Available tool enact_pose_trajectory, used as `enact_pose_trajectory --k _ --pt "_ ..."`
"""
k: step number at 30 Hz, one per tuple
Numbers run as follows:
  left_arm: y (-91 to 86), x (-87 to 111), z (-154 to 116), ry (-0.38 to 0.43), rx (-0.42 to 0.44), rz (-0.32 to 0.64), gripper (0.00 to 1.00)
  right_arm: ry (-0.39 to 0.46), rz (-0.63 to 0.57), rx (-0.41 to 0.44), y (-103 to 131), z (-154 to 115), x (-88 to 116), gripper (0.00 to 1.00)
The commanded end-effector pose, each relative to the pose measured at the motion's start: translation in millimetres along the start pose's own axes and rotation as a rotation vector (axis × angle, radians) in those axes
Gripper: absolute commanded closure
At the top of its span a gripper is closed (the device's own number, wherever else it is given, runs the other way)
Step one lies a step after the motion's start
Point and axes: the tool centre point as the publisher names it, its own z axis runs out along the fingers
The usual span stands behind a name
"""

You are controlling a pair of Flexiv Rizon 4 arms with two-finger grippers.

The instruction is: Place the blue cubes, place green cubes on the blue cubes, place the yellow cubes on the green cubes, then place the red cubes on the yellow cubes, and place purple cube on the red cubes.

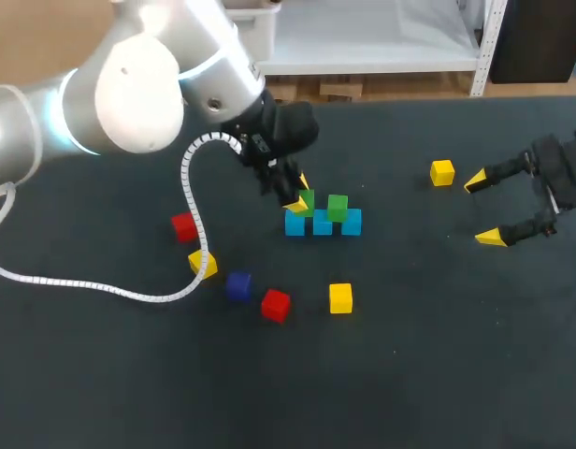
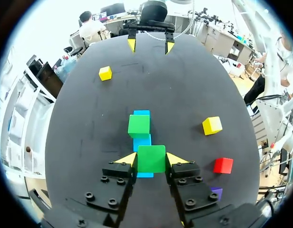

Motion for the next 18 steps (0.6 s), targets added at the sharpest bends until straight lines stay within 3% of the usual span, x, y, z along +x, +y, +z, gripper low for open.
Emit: enact_pose_trajectory --k 1,18 --pt "4.4 -1.0 6 0.001 0.005 0.005 1.0 -0.003 -0.001 0.0 0 0 1 0.0" --pt "10.0 -0.7 18 0.01 0.002 -0.003 1.0 -0.003 -0.001 0.0 0 0 1 0.0"
